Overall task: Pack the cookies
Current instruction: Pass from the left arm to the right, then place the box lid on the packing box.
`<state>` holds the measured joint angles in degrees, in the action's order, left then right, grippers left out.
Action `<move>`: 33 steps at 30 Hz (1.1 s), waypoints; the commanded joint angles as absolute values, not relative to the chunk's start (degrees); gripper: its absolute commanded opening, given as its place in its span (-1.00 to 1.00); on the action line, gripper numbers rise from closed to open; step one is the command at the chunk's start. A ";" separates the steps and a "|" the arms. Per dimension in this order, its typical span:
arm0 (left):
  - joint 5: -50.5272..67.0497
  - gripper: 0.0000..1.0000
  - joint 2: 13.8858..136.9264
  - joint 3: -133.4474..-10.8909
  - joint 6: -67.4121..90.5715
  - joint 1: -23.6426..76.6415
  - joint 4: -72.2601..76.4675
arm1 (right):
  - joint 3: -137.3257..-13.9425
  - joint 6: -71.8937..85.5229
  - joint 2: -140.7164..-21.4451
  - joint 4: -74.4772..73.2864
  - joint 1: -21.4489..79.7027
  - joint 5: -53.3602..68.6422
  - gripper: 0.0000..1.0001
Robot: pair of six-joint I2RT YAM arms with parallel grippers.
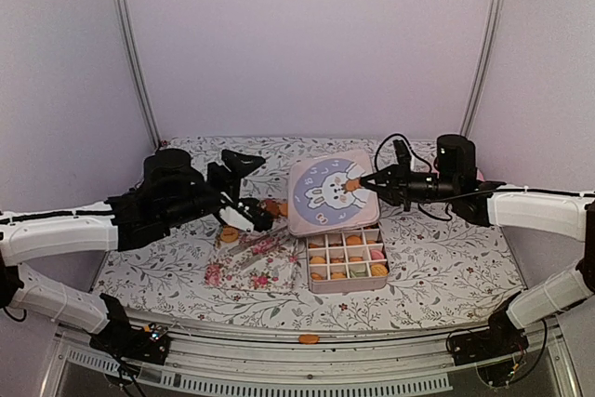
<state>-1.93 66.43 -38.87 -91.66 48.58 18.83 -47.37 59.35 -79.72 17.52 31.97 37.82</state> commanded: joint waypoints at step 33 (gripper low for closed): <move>4.83 0.99 85.02 -62.08 -37.10 32.52 -34.43 | -27.60 57.54 -73.37 11.93 28.16 30.46 -0.09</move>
<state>3.22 84.68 -63.22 -40.38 33.12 -34.65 -27.92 57.23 -73.54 13.98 26.79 33.04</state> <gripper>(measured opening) 0.993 0.378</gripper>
